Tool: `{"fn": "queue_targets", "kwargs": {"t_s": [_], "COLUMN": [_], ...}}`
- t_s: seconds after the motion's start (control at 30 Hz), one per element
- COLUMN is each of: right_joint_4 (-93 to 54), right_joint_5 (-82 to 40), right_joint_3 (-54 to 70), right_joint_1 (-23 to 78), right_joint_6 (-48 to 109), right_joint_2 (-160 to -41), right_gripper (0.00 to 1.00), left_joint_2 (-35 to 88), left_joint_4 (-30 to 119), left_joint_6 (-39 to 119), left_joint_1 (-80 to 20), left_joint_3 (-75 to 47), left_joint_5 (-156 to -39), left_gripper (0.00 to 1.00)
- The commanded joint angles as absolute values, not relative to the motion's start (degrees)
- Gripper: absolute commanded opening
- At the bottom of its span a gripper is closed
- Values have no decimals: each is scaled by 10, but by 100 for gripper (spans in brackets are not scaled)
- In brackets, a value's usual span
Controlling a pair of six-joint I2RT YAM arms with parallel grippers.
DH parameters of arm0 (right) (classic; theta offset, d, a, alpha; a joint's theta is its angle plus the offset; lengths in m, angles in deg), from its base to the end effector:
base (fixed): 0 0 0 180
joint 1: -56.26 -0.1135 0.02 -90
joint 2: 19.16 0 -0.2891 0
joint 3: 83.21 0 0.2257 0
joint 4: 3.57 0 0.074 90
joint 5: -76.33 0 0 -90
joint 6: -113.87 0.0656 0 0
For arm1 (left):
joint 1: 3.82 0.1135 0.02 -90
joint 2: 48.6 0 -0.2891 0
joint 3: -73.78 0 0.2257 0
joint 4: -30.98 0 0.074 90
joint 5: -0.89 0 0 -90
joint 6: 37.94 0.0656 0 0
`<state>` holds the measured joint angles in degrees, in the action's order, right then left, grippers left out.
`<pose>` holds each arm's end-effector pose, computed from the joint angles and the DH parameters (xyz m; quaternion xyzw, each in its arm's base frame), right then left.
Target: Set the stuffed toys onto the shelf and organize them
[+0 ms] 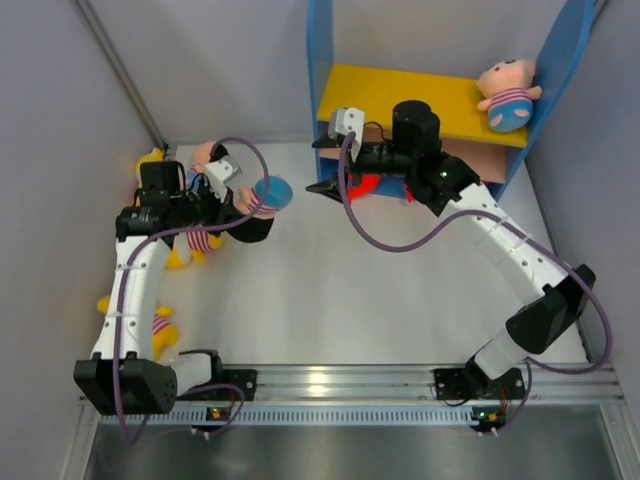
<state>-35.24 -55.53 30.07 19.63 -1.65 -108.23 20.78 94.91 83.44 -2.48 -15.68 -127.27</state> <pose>0.2491 0.2398 0.4792 -0.5642 0.4796 0.3269 0.5872 0.2216 -0.0354 0.3746 0.3491 0.8065 -0.1842 0.4401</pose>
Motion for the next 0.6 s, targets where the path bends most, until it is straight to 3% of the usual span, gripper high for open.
{"fn": "queue_targets", "kwargs": {"t_s": [0.0,0.33,0.43,0.47,0.53,0.57], "right_joint_4": [-363,-402,-405,-403,-406,-420], "right_joint_5": [-599,-606,-624,-626,-637,-643], "right_joint_3": [321,400,413,416,419,423], "right_joint_1": [165,146,143,142,139,137], "right_joint_6": [-43,-8,9,11,9,4], "right_joint_2": [-1109,-1218,-1237,-1237,-1237,-1237], "right_gripper": [87,83,65,50,35,21], "left_joint_2": [179,171,169,168,168,170], "left_joint_4": [955,959,959,960,960,959], "left_joint_6": [825,819,817,819,819,820], "left_joint_1": [-29,-35,-35,-35,-50,-51], "left_joint_3": [-187,-175,-174,-173,-172,-172], "left_joint_5": [-1372,-1373,-1368,-1362,-1354,-1350], "left_gripper": [0,0,0,0,0,0]}}
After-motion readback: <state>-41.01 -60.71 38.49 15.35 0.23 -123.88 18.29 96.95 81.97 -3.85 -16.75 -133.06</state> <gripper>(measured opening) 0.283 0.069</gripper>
